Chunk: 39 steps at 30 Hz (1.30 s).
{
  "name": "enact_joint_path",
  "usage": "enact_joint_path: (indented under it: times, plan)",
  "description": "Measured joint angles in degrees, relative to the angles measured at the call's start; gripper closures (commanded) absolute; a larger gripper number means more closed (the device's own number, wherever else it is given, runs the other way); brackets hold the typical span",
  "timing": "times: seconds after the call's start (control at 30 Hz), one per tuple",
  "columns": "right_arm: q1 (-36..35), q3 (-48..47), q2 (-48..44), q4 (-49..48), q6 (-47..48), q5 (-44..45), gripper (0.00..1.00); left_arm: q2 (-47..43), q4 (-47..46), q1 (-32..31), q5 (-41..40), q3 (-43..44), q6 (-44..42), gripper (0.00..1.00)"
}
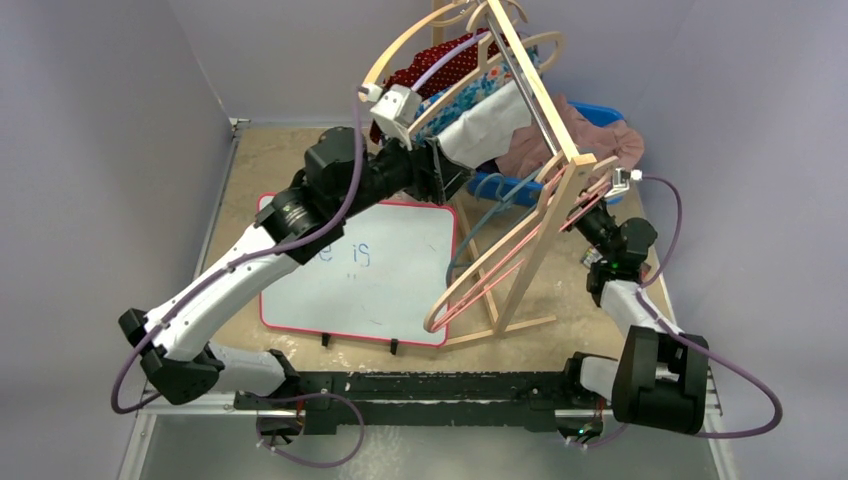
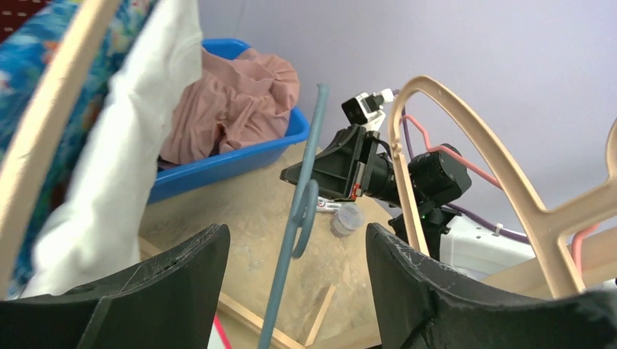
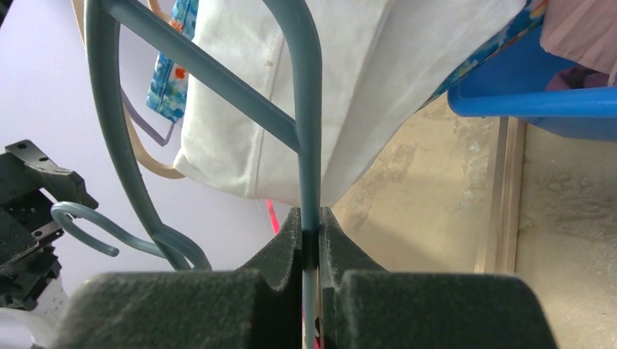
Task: Remove the skirt from the hanger
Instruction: Place the hanger at the clothesline.
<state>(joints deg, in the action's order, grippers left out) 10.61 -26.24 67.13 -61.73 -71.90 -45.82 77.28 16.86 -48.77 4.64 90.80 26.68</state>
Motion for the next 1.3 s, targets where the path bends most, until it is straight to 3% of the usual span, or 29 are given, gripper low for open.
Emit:
enact_joint_path:
  times: [0.23,0.4,0.53,0.63,0.7,0.8,1.1,1.17,1.3]
  plan:
    - [0.0,0.5,1.1,-2.6,-5.1,0.3,1.0,-5.7,1.8,0.0,-5.0,-4.5,-0.2,0.28]
    - [0.0,0.4,0.2,0.7,-7.8,1.6,1.0,-9.0,2.2,0.0,-8.0,-12.4,1.7,0.28]
    - [0.0,-0.1,-0.9,4.4,-9.2,2.7,1.0,-11.6,1.8,0.0,-8.0,-19.0,4.0,0.2]
    - [0.0,-0.8,-1.0,5.9,-9.9,2.9,1.0,-11.8,-0.3,0.0,-6.1,-22.4,5.8,0.2]
    - [0.0,-0.9,-1.1,6.2,-10.5,2.9,1.0,-11.7,-2.2,0.0,-4.5,-24.8,7.1,0.26]
    - [0.0,-0.9,-1.3,6.2,-11.2,2.9,1.0,-11.2,-4.7,0.0,-2.3,-27.8,8.7,0.42]
    - [0.1,-0.9,-3.4,6.4,-12.0,4.4,1.0,-8.7,-11.3,-0.8,2.5,-32.7,13.0,0.46]
    - [0.2,-0.9,-3.5,6.4,-12.0,4.9,1.0,-8.1,-12.5,-1.2,3.2,-32.7,13.4,0.45]
    - [0.3,-0.9,-3.7,6.7,-12.5,6.0,1.0,-7.6,-14.0,-1.6,4.2,-32.7,14.1,0.33]
